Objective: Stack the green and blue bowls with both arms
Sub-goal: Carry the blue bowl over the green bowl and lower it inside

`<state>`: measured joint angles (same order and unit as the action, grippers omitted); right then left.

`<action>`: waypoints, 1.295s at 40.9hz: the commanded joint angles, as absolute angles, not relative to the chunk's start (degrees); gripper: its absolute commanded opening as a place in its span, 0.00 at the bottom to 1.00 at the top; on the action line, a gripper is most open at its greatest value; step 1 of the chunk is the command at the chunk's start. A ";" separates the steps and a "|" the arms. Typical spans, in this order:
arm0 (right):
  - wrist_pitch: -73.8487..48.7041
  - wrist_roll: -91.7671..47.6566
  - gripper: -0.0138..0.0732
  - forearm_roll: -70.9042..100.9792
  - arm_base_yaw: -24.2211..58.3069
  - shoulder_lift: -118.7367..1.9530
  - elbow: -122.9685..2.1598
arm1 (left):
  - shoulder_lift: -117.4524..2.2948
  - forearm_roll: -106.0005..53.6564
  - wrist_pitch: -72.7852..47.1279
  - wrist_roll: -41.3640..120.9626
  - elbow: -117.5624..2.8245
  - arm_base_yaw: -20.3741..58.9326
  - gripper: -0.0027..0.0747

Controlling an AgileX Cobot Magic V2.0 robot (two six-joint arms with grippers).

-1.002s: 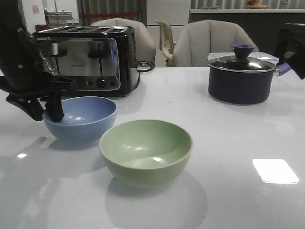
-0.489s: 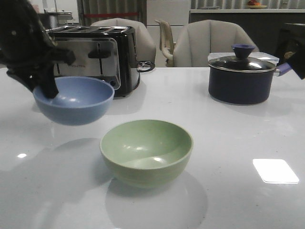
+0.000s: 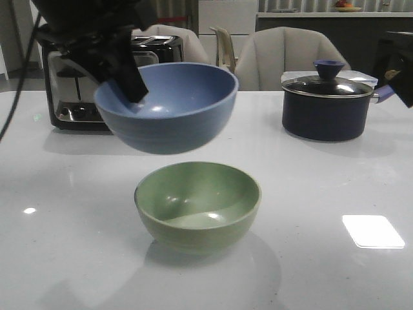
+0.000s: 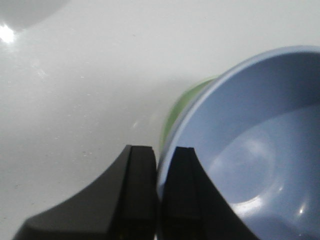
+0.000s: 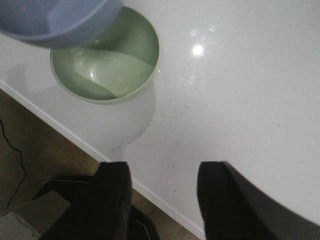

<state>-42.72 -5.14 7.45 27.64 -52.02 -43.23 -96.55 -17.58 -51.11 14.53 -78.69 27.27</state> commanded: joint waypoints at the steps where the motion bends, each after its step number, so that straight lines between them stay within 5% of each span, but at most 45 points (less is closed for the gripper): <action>1: -39.78 -5.62 0.66 7.24 27.68 -51.27 -44.71 | -95.25 -19.25 -46.50 14.76 -79.49 29.58 0.17; 17: -39.78 -5.62 0.66 7.24 27.68 -51.27 -44.71 | -103.78 -20.97 -44.04 14.63 -79.49 30.32 0.21; 24: -39.78 -5.62 0.66 7.24 27.68 -51.27 -44.71 | -104.36 -20.88 -44.82 14.63 -80.13 30.32 0.58; 28: -39.78 -5.62 0.66 7.24 27.68 -51.27 -44.71 | -103.96 -20.70 -46.79 14.63 -82.00 30.09 0.70; 41: -39.78 -5.62 0.66 7.24 27.68 -51.27 -44.71 | -91.64 -19.59 -50.07 14.63 -83.54 30.09 0.70; 53: -39.78 -5.62 0.66 7.24 27.68 -51.27 -44.71 | -70.93 -16.83 -47.61 15.13 -69.49 30.09 0.70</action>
<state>-42.72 -5.18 7.45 27.64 -52.02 -43.20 -78.19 -17.45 -50.99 14.86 -71.66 29.94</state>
